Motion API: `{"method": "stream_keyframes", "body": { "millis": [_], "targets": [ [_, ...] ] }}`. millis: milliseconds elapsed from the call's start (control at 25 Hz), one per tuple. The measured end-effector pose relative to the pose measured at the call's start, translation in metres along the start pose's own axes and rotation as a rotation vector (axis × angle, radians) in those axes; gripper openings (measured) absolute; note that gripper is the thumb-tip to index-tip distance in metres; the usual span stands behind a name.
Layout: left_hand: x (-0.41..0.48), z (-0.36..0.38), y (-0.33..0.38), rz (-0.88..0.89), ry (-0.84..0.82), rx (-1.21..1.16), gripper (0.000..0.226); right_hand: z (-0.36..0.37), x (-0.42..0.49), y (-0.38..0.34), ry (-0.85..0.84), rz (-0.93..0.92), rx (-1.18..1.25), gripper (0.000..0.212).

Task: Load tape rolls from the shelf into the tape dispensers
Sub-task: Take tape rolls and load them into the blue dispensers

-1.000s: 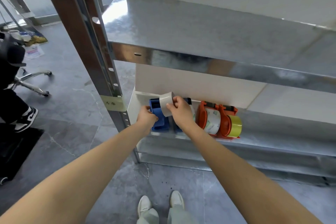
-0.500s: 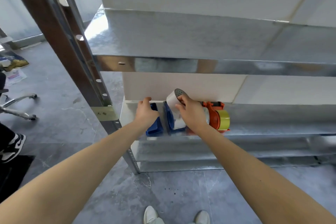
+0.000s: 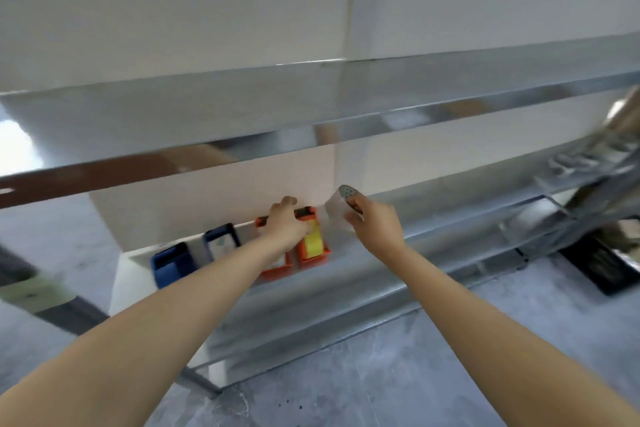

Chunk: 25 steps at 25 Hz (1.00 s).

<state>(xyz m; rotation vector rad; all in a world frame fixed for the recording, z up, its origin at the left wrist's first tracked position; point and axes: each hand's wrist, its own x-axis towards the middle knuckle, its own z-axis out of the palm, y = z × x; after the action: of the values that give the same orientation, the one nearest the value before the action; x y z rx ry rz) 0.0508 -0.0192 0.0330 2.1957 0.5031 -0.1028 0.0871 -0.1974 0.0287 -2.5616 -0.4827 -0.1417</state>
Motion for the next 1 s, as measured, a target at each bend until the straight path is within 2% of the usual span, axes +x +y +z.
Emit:
{"method": "stream_keyframes", "body": {
  "millis": [120,320,680,840,1000],
  "targets": [
    [0.001,0.077,0.061,0.072,-0.09,0.031,0.074,-0.053,-0.017,0.08,0.04,0.091,-0.025,0.014],
    [-0.01,0.208,0.16,0.149,-0.26,0.038,0.077,-0.138,-0.056,0.209,0.112,0.244,-0.088,0.022],
    [-0.018,0.382,0.291,0.284,-0.517,0.133,0.074,-0.231,-0.124,0.379,0.252,0.548,-0.061,0.024],
    [0.002,0.453,0.339,0.318,-0.614,0.183,0.076,-0.251,-0.126,0.446,0.292,0.632,-0.04,0.018],
    [0.047,0.533,0.402,0.367,-0.665,0.153,0.077,-0.279,-0.084,0.523,0.303,0.674,-0.06,0.017]
  ]
}}
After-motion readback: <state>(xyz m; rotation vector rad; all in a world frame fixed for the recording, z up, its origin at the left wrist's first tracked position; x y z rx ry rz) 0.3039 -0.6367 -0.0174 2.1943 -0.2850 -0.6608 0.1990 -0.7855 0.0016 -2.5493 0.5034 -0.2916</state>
